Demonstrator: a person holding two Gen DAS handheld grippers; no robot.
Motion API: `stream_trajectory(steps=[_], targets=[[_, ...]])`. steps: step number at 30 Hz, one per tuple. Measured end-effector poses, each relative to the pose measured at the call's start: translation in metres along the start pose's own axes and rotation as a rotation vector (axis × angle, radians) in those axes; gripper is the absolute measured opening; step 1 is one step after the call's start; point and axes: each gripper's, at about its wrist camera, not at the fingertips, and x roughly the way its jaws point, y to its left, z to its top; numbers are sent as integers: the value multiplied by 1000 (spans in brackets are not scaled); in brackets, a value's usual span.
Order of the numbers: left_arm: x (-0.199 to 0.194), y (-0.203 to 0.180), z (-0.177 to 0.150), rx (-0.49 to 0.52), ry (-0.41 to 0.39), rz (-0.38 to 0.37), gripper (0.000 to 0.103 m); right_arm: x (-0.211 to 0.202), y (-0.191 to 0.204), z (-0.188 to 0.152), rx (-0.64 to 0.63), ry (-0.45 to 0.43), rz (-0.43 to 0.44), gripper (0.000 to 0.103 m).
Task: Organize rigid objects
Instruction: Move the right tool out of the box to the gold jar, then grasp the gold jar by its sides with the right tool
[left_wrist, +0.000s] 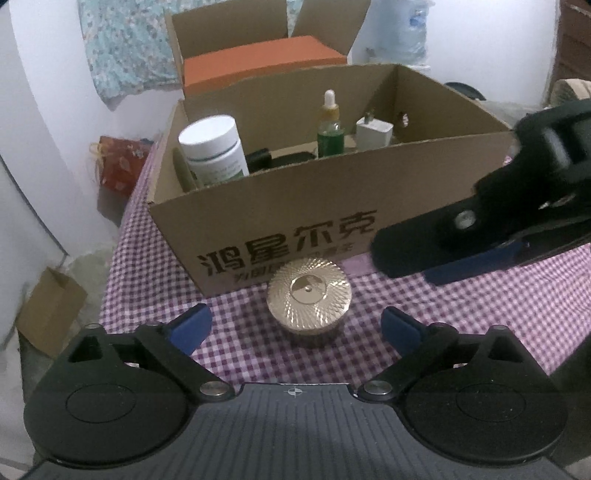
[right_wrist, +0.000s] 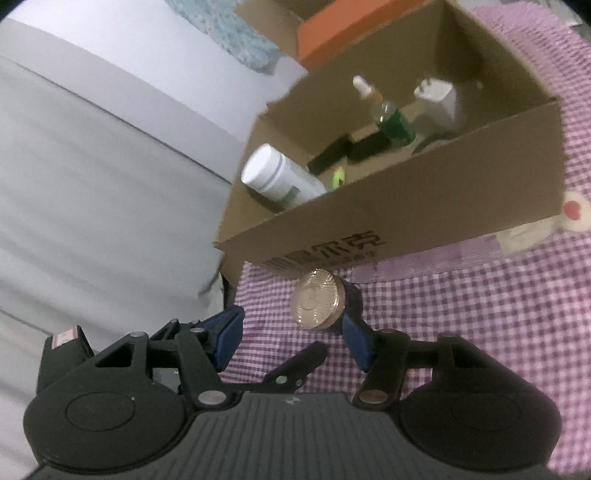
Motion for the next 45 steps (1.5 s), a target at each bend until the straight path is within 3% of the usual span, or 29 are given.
stream_trajectory(steps=[7,14,21,35,45], targets=[[20,7,2,-15,46,-43,77,46,-12,15,34,71,-42,61],[29,6,4,-26,67,-95,58,68,-16,19,30,102,-58,50],[26,1,4,-24,67,-111,57,68,-16,15,18,101,-69,50],[17,-39,0,63,62,-183,57,28,-42,-4,104,54,-103,50],[22,-48,-2,114,78,-166,58,21,-50,-8,131,47,-93,50]])
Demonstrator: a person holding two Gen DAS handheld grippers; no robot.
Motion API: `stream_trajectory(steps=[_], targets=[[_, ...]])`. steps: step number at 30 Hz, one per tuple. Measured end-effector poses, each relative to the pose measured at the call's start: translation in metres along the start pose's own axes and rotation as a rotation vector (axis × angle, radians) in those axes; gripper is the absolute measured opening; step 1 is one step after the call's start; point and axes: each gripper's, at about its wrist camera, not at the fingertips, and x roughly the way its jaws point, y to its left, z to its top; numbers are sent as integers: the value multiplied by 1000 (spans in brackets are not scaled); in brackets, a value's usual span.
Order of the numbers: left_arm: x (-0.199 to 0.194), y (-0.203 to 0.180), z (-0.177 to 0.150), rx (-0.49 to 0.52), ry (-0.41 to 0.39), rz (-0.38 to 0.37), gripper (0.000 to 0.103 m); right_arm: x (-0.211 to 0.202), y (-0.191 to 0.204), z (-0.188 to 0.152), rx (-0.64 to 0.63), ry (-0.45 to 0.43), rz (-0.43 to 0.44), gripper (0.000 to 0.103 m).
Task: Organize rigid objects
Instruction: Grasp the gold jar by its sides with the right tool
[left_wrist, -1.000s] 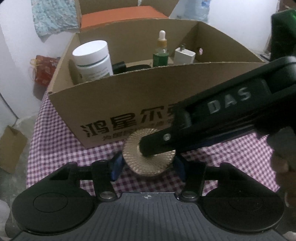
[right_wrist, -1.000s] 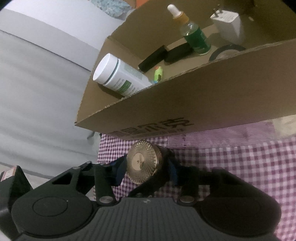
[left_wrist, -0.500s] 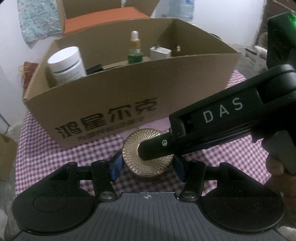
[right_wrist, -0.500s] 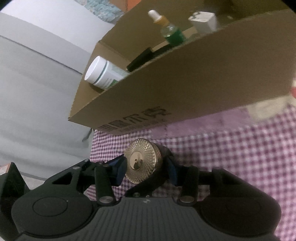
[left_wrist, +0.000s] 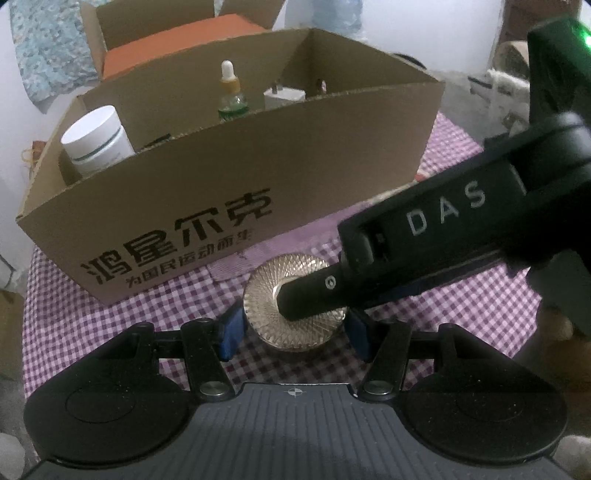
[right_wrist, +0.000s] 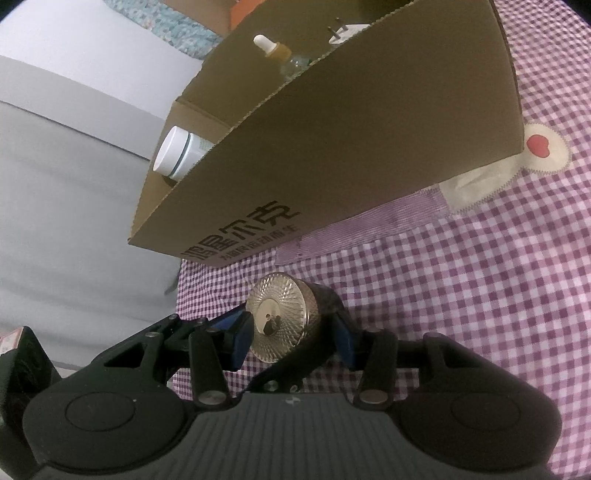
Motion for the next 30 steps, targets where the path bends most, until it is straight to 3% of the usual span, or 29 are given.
stream_trajectory(steps=[30], targets=[[18,-13,16,46,28,-22,56,-5,-8,0,15,-20,-20,51]])
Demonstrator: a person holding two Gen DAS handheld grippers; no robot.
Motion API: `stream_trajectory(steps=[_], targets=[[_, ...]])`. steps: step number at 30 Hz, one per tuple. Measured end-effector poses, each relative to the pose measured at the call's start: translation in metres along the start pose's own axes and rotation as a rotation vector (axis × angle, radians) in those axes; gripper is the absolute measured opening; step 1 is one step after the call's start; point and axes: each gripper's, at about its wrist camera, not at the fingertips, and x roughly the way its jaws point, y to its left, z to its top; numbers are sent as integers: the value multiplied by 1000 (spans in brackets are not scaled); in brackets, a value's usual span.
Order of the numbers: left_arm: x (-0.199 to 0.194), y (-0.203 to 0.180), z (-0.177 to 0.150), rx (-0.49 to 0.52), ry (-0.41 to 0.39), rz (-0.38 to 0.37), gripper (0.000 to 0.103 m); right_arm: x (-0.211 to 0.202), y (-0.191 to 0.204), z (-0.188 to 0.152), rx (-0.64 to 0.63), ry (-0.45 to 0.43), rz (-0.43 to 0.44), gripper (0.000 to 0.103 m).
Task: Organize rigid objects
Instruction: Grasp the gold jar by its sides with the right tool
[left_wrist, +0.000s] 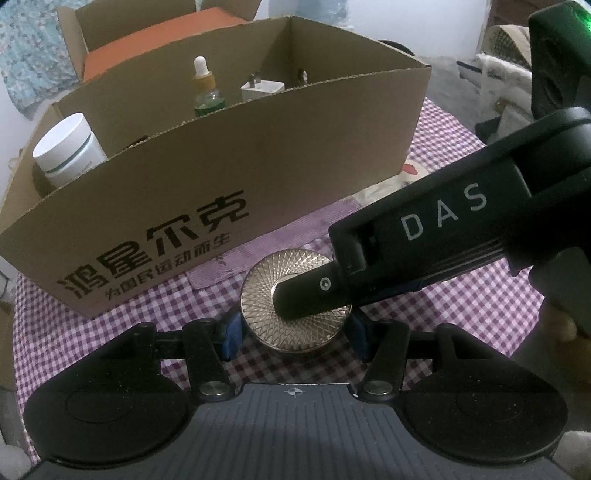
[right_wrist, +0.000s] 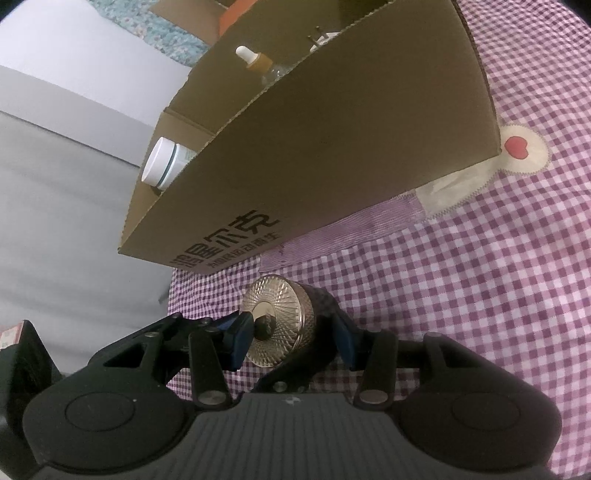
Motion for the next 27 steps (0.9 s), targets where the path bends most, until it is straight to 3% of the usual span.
stream_trajectory(steps=[27], targets=[[9,2,6,6,25,-1,57,1,-2,1,1,-1,3,55]])
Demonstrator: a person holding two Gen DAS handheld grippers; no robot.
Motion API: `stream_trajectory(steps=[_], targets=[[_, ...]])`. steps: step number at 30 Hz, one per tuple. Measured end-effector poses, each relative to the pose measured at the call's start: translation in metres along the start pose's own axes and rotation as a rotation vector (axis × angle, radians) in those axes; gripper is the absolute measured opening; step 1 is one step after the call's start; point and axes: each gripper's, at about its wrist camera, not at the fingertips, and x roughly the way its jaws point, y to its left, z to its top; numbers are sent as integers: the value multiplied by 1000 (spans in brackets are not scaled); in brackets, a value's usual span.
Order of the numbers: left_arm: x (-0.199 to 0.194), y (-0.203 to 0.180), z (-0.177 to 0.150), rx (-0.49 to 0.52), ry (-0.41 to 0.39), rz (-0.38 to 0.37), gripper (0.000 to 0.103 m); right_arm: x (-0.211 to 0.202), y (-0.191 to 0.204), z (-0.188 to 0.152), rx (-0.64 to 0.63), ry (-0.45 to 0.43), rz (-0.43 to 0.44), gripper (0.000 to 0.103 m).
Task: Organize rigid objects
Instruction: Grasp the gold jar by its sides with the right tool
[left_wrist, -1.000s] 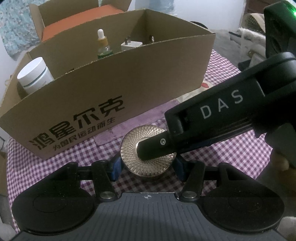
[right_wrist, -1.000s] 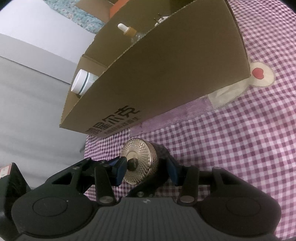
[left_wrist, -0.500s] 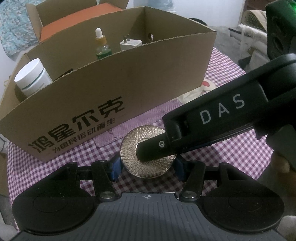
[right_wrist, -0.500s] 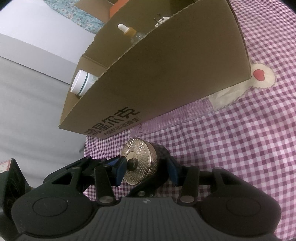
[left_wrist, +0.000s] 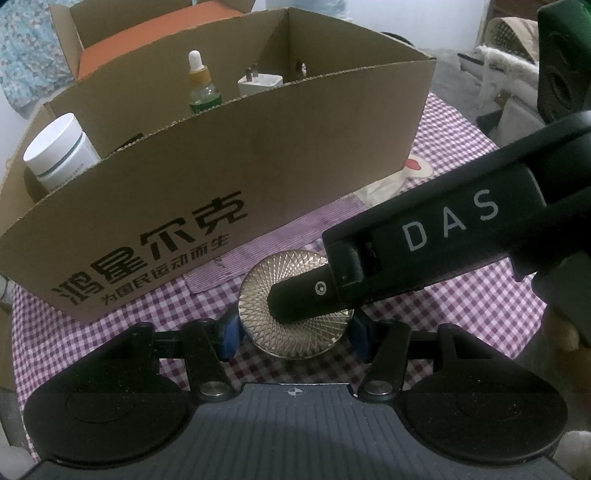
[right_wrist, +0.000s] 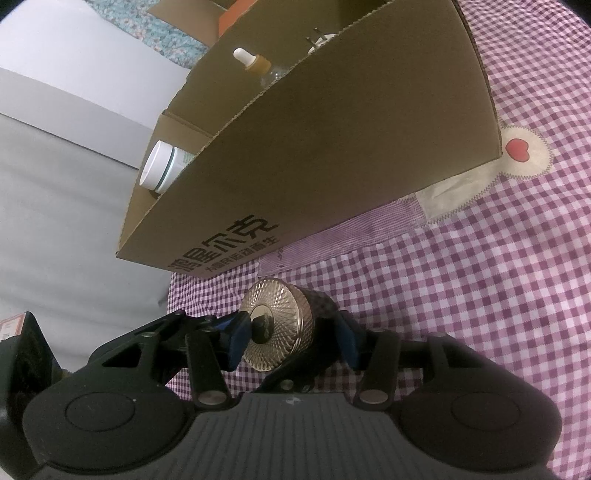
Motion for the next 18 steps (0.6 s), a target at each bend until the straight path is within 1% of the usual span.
stream_trajectory(steps=[18], targets=[[3,4,4,-27,18,-6,56,0,1,0,-3,-5,2,55]])
